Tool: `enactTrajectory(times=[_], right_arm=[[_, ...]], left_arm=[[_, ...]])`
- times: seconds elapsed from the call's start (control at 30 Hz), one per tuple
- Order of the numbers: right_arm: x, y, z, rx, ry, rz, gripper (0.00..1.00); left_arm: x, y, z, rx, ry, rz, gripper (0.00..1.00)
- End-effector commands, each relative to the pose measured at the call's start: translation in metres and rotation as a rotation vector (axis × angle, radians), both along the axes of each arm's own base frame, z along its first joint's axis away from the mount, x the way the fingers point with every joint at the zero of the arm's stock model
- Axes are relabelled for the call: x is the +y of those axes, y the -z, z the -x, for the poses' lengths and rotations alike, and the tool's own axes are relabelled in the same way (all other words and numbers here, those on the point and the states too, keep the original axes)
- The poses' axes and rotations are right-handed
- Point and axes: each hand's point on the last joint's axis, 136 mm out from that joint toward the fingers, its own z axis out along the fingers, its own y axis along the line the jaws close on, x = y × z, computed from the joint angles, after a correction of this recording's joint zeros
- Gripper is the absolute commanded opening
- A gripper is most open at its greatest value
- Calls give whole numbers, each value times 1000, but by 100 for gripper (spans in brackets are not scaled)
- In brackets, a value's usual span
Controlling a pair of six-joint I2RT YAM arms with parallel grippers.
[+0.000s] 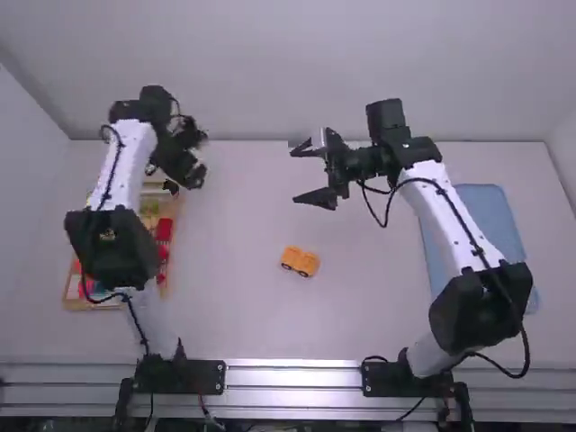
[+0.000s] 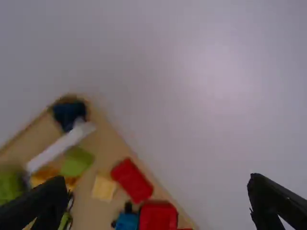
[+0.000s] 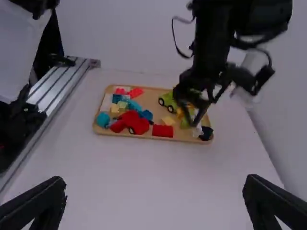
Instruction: Assemble lego blocks to make yellow taxi
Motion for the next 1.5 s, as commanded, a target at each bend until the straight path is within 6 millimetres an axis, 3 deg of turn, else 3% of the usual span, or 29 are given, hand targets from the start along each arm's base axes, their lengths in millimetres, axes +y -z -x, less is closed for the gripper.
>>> enactTrajectory(times=[0.0,0.17,0.33,0.4,0.5,0.6,0.73,1.03,1.17,1.23,1.47], right_arm=[[12,1,5,-18,-29,2,99],[19,9,2,47,-15,-2,99],[20,6,-2,63,-1,-12,99],[21,3,-3,58,-1,-22,99],[22,1,-7,84,19,-24,99],[22,-1,-8,102,27,-27,99],[22,-1,-8,95,26,-28,99],[22,-1,-9,93,28,-28,99],[19,3,-16,82,62,-6,99],[19,5,-18,77,75,4,99],[19,5,-18,78,75,5,99]], left_arm=[[24,-47,-2,-106,-217,43,99],[75,-81,2,-197,-547,68,99],[63,-86,5,-175,-617,258,99],[57,-77,17,-96,-668,333,99],[68,-62,32,-24,-796,326,99],[100,-40,51,31,-1033,249,99],[128,-17,76,90,-1189,127,99],[137,12,91,123,-1204,231,99],[159,25,133,154,-1466,112,99],[158,28,149,172,-1567,108,99],[139,25,132,158,-1542,283,99]])
